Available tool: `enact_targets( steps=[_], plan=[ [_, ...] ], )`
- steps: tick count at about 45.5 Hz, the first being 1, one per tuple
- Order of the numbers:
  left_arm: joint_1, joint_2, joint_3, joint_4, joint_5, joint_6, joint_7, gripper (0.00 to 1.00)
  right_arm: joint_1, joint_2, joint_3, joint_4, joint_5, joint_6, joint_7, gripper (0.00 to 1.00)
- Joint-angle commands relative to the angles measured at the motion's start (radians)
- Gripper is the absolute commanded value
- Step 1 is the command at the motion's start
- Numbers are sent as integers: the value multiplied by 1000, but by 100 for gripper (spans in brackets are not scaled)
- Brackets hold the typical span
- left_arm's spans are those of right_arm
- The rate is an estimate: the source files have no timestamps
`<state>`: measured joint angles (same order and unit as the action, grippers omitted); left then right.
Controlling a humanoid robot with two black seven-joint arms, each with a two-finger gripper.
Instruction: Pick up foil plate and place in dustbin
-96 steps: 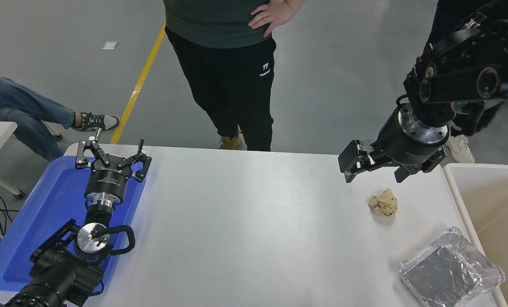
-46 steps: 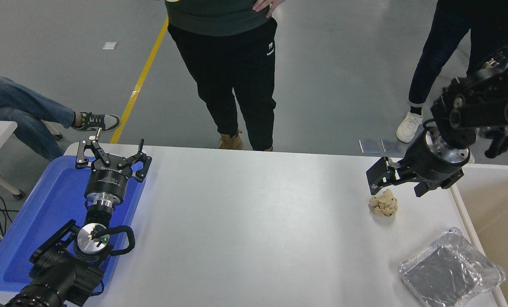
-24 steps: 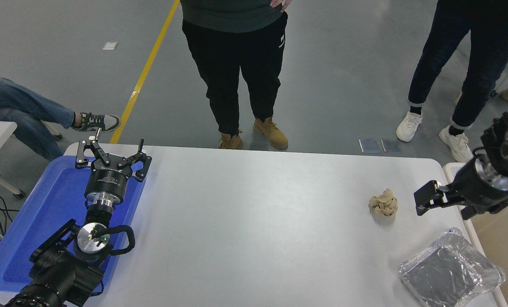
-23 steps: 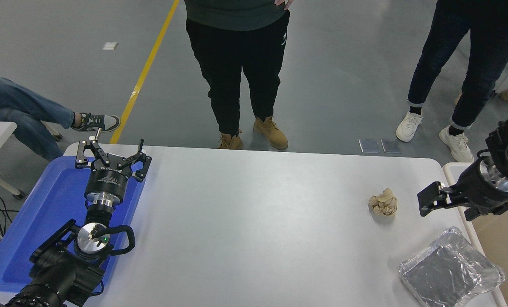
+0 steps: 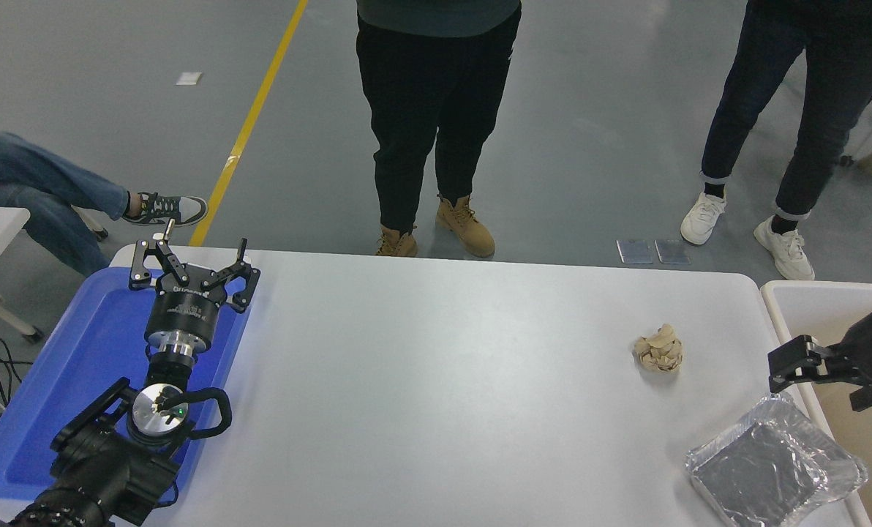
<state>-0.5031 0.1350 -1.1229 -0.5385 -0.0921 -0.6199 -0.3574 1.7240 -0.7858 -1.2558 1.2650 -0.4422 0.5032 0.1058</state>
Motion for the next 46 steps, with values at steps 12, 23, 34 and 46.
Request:
enact_targets(
  steps=[12,23,34,46],
  plan=[
    [0,0,0,0,0,0,0,100,-168,-165,108,-3,-4,-49,0,100],
    [0,0,0,0,0,0,0,100,-342,-178,257,-47,-23,-69,0,100],
    [0,0,0,0,0,0,0,100,-560,-164,458,-141,-50,-83,-2,100],
    [0,0,0,0,0,0,0,100,-704,-121,593,-213,-95,-84,-5,100]
  ],
)
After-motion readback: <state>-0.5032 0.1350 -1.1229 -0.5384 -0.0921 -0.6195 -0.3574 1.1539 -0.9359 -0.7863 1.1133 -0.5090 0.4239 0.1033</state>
